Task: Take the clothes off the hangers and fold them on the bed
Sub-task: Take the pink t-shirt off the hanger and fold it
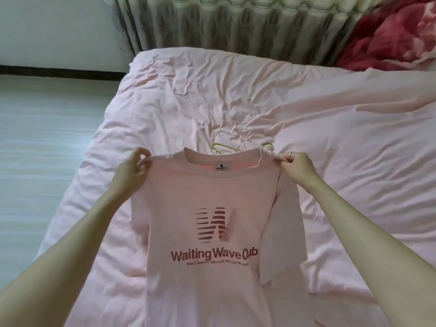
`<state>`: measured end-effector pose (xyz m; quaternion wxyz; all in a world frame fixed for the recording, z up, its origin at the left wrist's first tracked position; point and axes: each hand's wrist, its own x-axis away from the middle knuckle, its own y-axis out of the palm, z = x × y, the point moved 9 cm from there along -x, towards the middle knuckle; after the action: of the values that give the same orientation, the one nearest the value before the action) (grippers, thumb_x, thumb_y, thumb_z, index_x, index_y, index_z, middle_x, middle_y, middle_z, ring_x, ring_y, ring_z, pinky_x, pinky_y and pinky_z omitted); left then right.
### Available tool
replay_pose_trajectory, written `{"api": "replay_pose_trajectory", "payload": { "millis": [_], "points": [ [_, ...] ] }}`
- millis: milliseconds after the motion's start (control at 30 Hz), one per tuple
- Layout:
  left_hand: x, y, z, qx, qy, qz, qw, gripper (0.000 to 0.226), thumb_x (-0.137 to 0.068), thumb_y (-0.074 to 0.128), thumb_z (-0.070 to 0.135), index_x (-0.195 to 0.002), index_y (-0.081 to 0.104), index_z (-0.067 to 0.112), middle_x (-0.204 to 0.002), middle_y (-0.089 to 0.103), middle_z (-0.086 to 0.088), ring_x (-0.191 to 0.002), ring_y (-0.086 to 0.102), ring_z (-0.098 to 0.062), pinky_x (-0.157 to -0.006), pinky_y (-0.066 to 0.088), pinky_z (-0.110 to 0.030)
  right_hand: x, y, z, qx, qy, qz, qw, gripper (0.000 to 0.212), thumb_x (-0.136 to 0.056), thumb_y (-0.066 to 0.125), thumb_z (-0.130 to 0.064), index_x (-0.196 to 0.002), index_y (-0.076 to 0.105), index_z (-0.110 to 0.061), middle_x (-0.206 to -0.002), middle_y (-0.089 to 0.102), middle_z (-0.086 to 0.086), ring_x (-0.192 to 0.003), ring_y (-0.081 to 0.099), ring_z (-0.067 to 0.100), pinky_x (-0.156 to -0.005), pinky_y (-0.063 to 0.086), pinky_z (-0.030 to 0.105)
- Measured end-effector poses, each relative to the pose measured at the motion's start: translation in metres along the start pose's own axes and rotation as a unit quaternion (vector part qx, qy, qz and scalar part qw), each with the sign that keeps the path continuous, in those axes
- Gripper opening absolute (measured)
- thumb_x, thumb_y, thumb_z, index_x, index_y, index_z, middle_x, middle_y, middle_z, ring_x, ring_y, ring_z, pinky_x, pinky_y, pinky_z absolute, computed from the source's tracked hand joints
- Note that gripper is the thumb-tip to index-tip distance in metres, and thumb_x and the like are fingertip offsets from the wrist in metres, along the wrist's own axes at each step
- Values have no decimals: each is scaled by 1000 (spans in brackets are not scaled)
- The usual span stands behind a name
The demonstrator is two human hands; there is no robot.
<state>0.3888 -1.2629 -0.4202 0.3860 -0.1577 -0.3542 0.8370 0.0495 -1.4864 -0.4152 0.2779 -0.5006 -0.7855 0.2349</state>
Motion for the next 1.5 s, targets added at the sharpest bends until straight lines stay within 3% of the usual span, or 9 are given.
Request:
{"api": "replay_pose_trajectory", "payload": {
  "millis": [133,300,500,733,1000,1100,1233,1367,1500],
  "points": [
    [-40,47,-35,-140,-27,-29,989,20,-98,42,26,-114,48,14,-102,62,-22,-91,57,-41,-68,36,-39,-52,32,29,-38,42,25,998,14,-84,64,-10,-95,72,-8,-86,65,3,-86,55,13,-78,41,26],
    [-83,89,-61,-207,-42,-26,977,26,-99,43,30,-112,54,10,-105,63,-22,-96,56,-39,-68,33,-37,-109,75,60,52,53,-7,997,15,-85,64,-20,-85,63,-5,-78,57,7,-80,50,24,-68,33,28],
    [-129,146,-117,-218,-98,-41,970,32,-94,48,43,-105,57,14,-103,62,-24,-97,56,-41,-74,40,-42,-176,135,109,216,55,-31,974,39,-90,54,-39,-101,58,-2,-111,60,25,-106,53,42,-79,41,40],
    [-151,202,-168,-248,-126,-70,958,34,-94,46,46,-100,55,13,-101,63,-25,-95,57,-42,-73,38,-41,-211,182,152,332,40,-39,941,50,-93,48,-45,-107,56,2,-116,58,27,-108,54,41,-83,42,42],
    [-155,236,-201,-255,-158,-90,950,37,-92,47,50,-105,56,17,-114,61,-16,-105,55,-39,-80,37,-42,-231,198,183,336,76,-30,939,50,-90,55,-47,-107,59,0,-115,58,25,-110,53,39,-85,42,41],
    [-151,221,-208,-204,-169,-73,962,38,-93,44,51,-106,55,17,-106,66,-6,-103,58,-32,-80,41,-41,-223,194,172,331,47,5,943,46,-90,56,-38,-118,55,-2,-126,50,20,-122,42,35,-97,34,45],
    [-125,182,-230,-85,-167,-10,982,28,-99,40,26,-113,55,7,-103,65,-17,-99,59,-34,-81,42,-39,-185,212,138,326,-50,26,944,44,-89,52,-31,-126,52,-7,-132,47,16,-125,40,34,-98,32,46],
    [-55,134,-286,20,-274,38,961,27,-100,38,22,-116,53,6,-97,62,-18,-82,58,-27,-66,51,-28,-114,276,95,270,-141,-42,952,51,-83,46,-30,-128,55,-7,-137,48,17,-128,43,35,-105,28,49],
    [15,132,-314,147,-363,1,920,34,-101,41,28,-100,59,-1,-73,56,-5,-61,51,-17,-47,48,-16,-29,348,73,237,-160,-176,942,62,-88,26,-43,-141,42,-14,-152,31,9,-142,24,26,-115,11,46]
  ]
}}
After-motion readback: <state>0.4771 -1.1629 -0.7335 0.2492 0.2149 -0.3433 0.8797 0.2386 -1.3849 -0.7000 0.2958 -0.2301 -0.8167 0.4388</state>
